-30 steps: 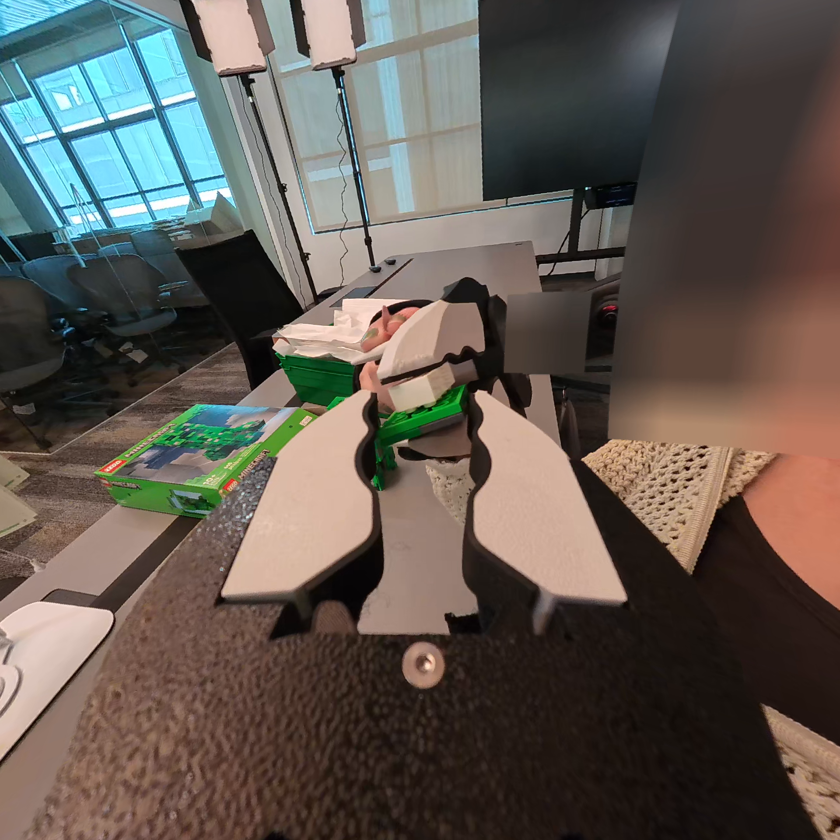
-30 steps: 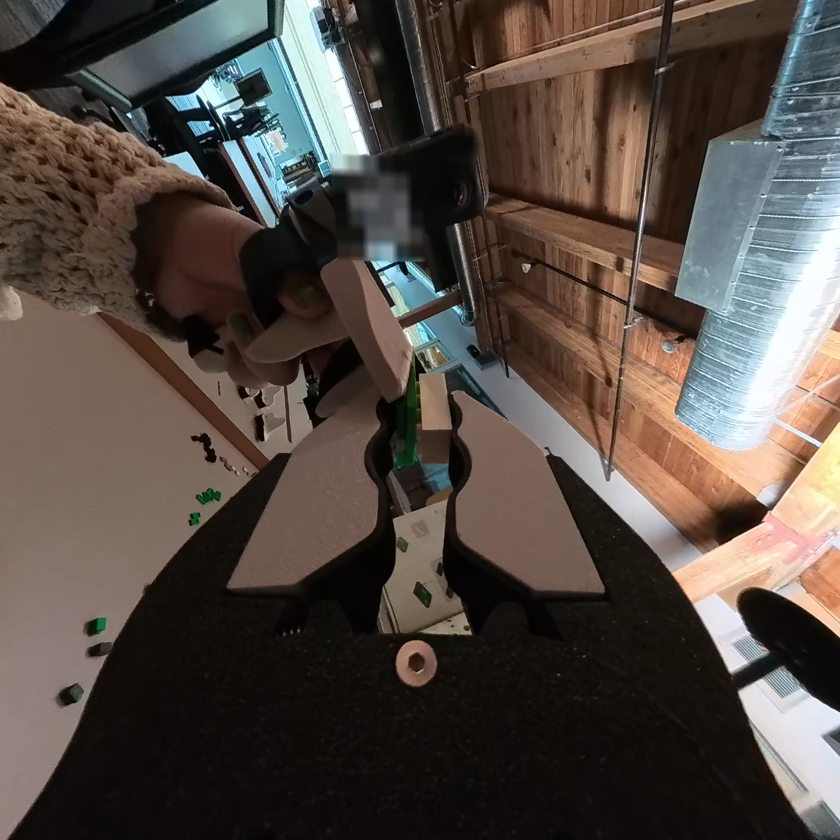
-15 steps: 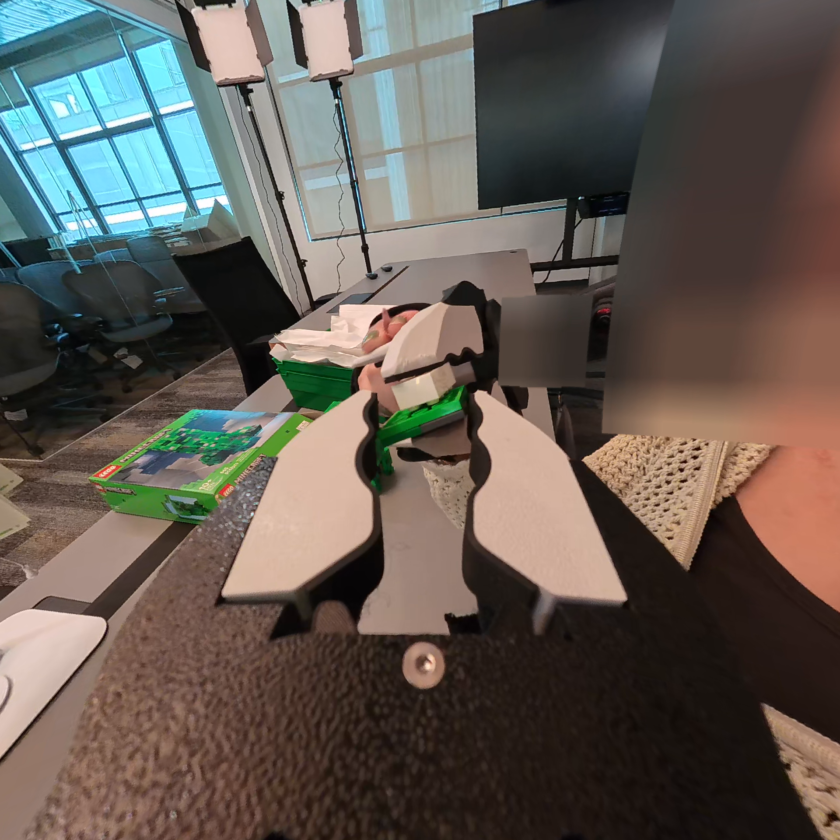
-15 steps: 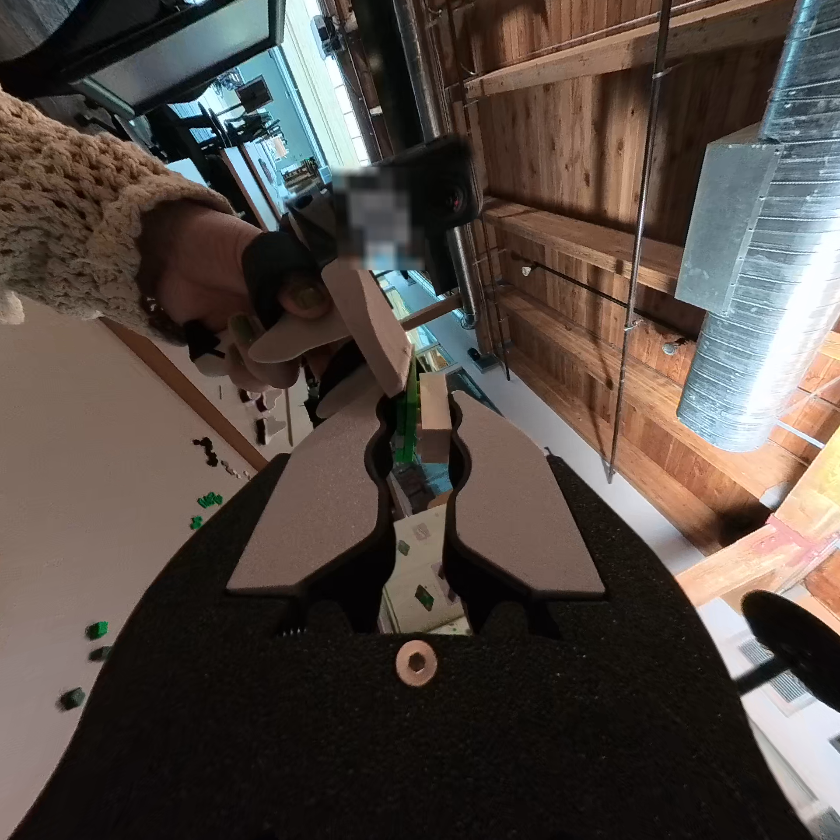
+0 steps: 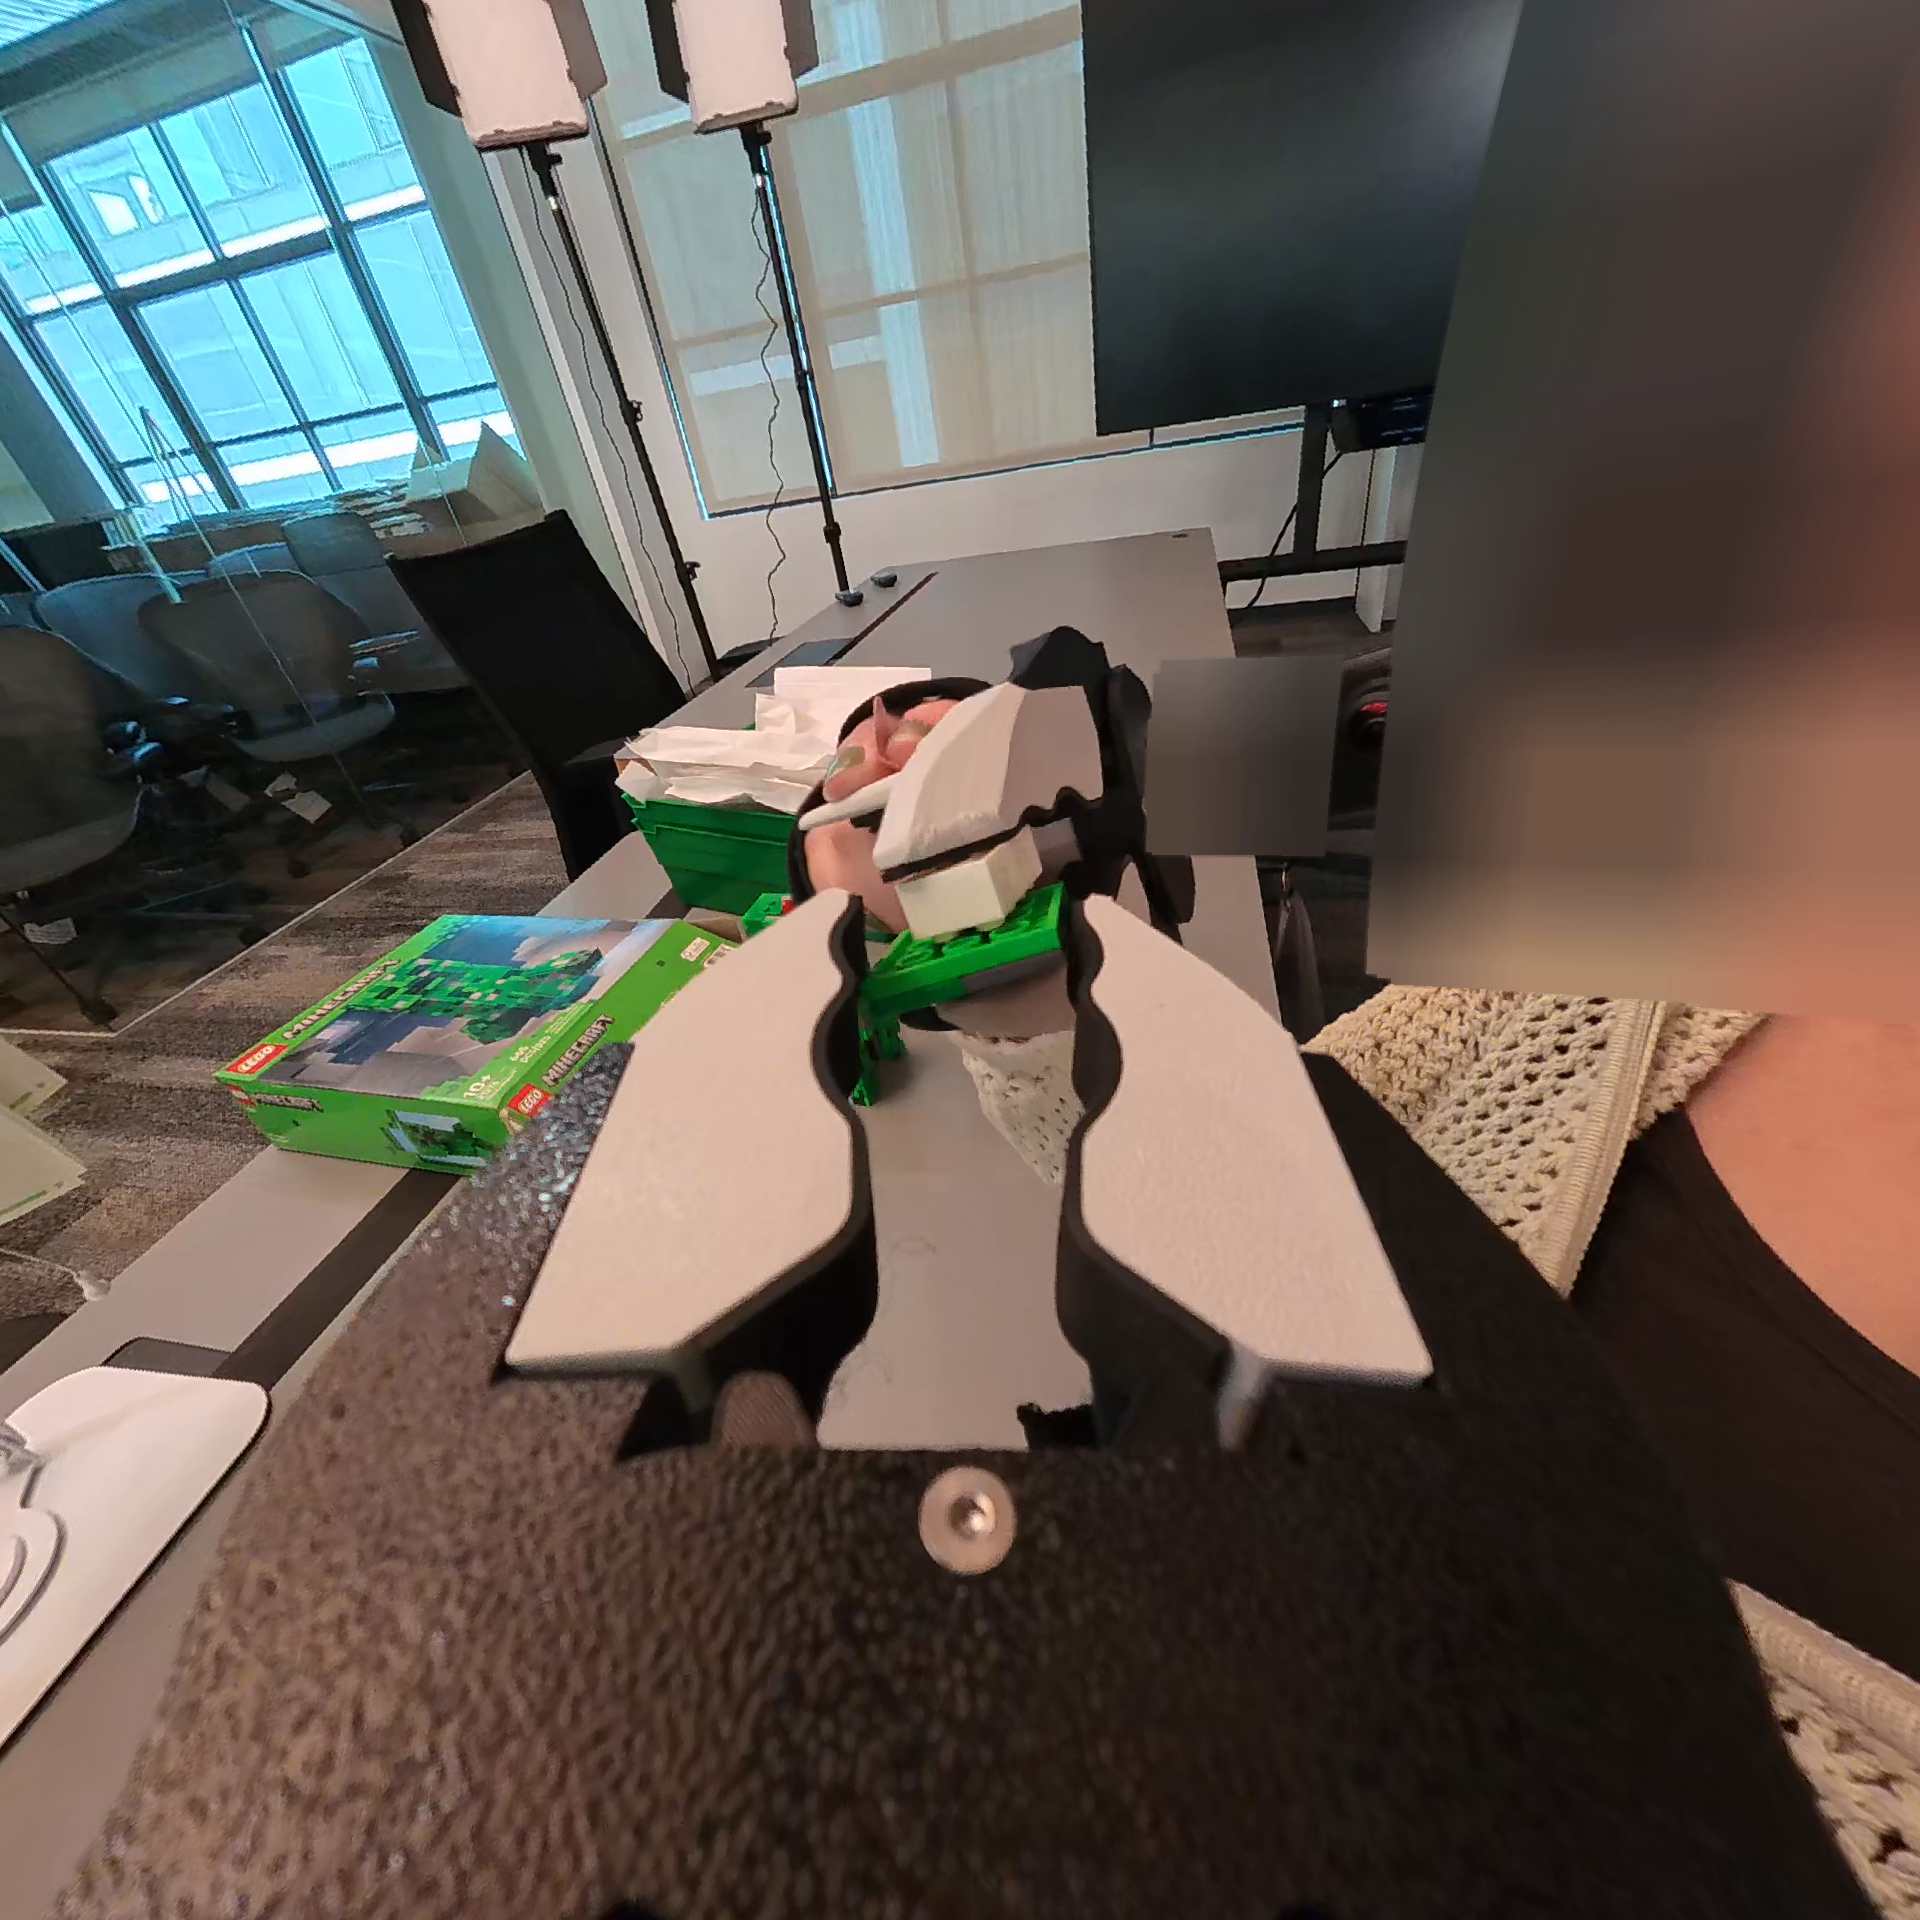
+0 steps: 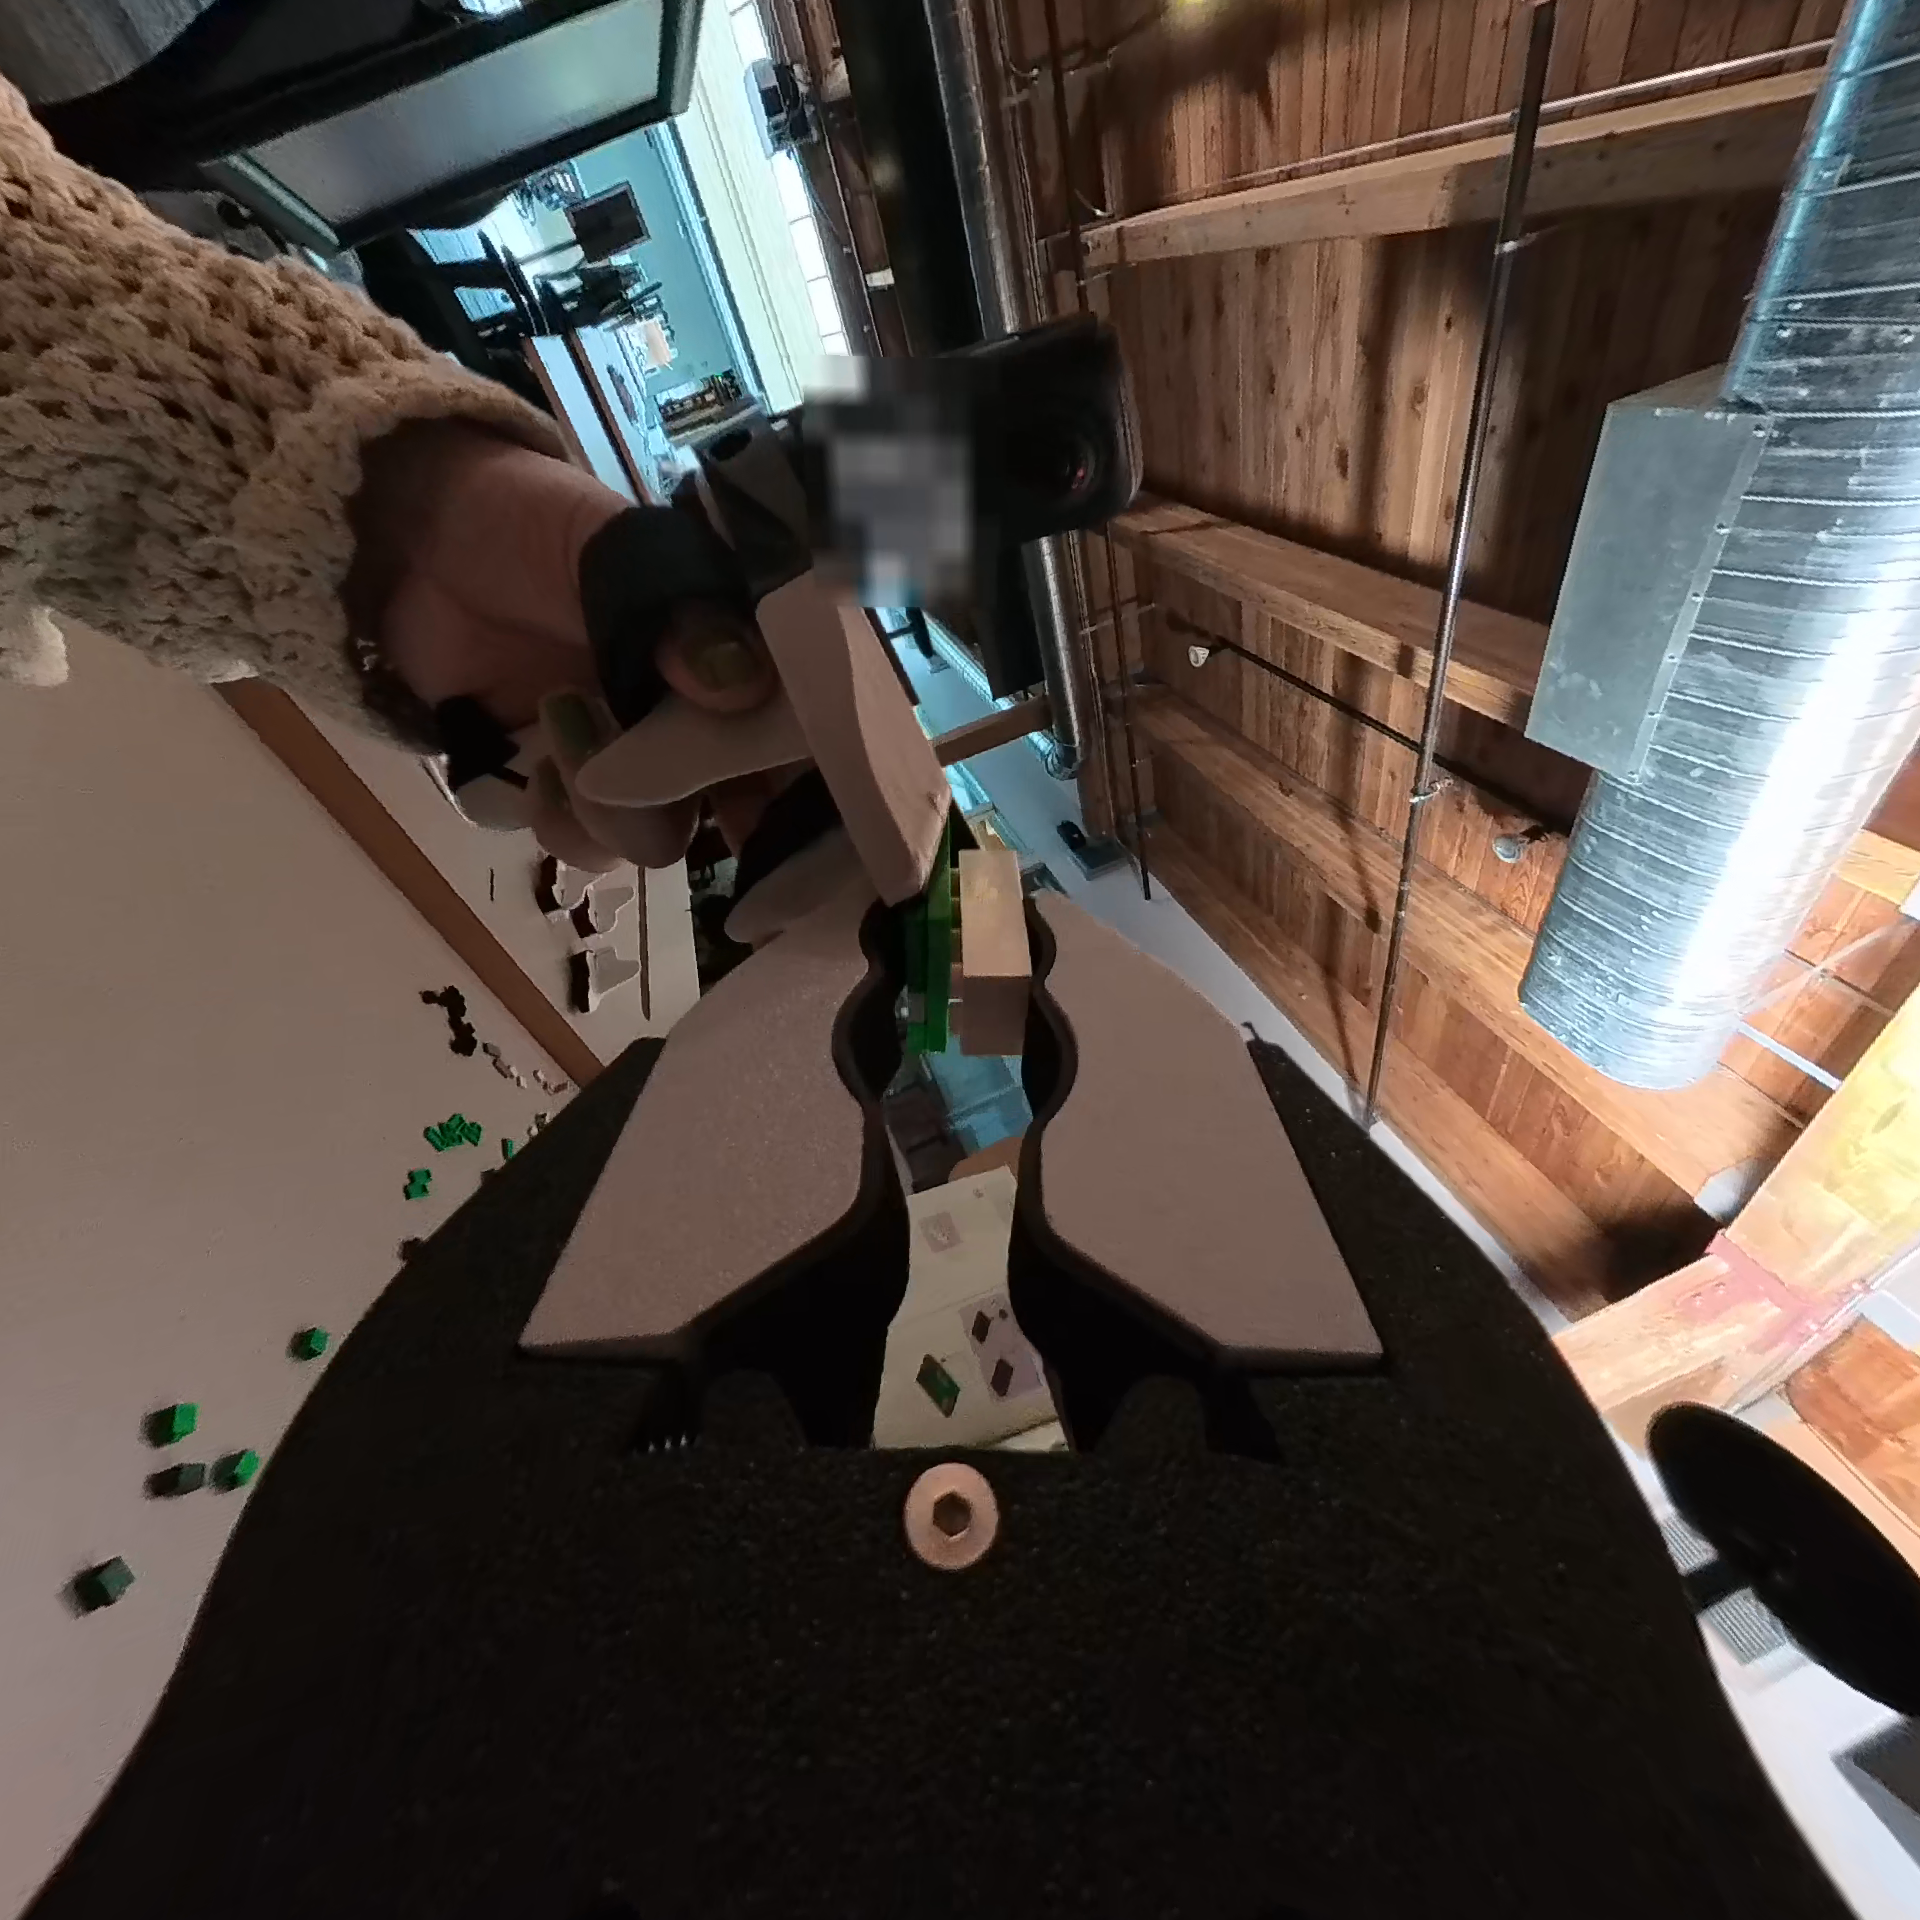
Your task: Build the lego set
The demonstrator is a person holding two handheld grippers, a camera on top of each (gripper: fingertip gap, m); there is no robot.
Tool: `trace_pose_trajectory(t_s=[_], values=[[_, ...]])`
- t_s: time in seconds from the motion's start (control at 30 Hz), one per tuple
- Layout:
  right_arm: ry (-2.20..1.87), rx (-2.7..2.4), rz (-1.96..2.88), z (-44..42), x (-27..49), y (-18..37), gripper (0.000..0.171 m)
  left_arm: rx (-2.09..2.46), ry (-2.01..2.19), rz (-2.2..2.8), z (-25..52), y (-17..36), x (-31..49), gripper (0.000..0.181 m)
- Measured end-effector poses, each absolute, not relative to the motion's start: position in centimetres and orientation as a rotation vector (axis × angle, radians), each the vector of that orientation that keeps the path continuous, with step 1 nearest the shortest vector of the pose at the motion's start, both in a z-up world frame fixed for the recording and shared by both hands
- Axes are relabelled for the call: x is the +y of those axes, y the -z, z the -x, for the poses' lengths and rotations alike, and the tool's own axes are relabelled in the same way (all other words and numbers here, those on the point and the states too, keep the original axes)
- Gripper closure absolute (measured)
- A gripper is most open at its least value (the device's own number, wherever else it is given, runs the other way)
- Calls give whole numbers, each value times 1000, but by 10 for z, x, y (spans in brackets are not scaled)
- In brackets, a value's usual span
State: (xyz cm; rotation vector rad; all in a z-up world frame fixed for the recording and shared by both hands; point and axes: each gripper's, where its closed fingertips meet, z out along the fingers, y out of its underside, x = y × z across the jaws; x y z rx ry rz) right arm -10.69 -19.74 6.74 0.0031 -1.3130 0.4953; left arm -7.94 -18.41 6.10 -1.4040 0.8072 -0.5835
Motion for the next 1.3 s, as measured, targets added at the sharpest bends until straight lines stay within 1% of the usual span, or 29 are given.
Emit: trace_pose_trajectory(t_s=[0.4, 0.83, 0.9, 0.93, 0.97, 1.07, 1.13, 1.2, 1.3], values=[[-573, -1329, -91, 99, -207, -64, 152, 845, 737, 1429, 74, -58, -189, 145], [-560, -1404, -4, 104, -202, -58, 151, 822, 671, 1446, 77, -51, -187, 144], [-560, -1401, 32, 105, -198, -60, 152, 824, 569, 1408, 80, -55, -183, 139], [-571, -1404, 56, 106, -196, -60, 152, 825, 461, 1381, 84, -58, -180, 133], [-594, -1407, 65, 106, -194, -60, 152, 844, 340, 1342, 87, -62, -179, 131], [-672, -1426, 85, 107, -192, -59, 152, 980, -48, 1176, 87, -69, -185, 138], [-684, -1437, 88, 107, -190, -57, 152, 1071, -233, 1133, 85, -67, -188, 139], [-736, -1453, 82, 104, -192, -57, 152, 1139, -303, 1143, 85, -62, -187, 138], [-790, -1480, 71, 99, -194, -55, 152, 1225, -318, 1129, 82, -57, -190, 149]])
